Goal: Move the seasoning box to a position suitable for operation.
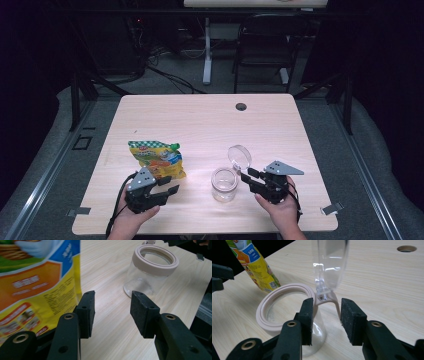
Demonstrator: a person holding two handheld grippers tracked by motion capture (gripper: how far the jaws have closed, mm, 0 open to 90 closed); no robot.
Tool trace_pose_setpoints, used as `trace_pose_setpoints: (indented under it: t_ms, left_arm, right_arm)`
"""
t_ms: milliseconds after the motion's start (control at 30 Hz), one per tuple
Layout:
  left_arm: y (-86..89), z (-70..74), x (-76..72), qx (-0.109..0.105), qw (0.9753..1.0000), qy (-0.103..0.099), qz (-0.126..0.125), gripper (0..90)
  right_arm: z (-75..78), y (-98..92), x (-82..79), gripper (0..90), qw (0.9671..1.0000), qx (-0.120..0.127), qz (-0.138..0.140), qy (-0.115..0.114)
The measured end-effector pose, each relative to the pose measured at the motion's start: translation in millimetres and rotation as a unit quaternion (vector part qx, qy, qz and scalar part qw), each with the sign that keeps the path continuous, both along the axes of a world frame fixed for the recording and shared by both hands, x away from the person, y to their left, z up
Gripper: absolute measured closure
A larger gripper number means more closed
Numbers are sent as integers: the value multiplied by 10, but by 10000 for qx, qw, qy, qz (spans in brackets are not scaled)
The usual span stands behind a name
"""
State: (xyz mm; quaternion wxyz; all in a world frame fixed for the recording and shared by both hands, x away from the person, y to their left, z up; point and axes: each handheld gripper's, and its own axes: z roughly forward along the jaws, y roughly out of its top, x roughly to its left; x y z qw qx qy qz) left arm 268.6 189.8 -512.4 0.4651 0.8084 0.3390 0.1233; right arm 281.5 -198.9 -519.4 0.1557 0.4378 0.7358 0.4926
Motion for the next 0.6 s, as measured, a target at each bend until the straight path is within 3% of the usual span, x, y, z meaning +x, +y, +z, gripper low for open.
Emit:
trace_pose_setpoints:
  t_ms: [100,167,400,600]
  left_arm:
    - [74,3,16,-77,10000,18,52,573]
    - [160,15,32,-280,9994,154,89,613]
    - [328,73,109,-335,9993,43,141,629]
    - [454,83,186,-317,9989,73,350,640]
  right_arm:
    - [0,-48,-33,615,10000,2,-73,-25]
    - [-2,-127,-68,601,9997,50,-242,-53]
    - [-114,-234,-62,576,9990,-39,-375,222]
    - [-141,-322,-72,574,9980,85,-570,245]
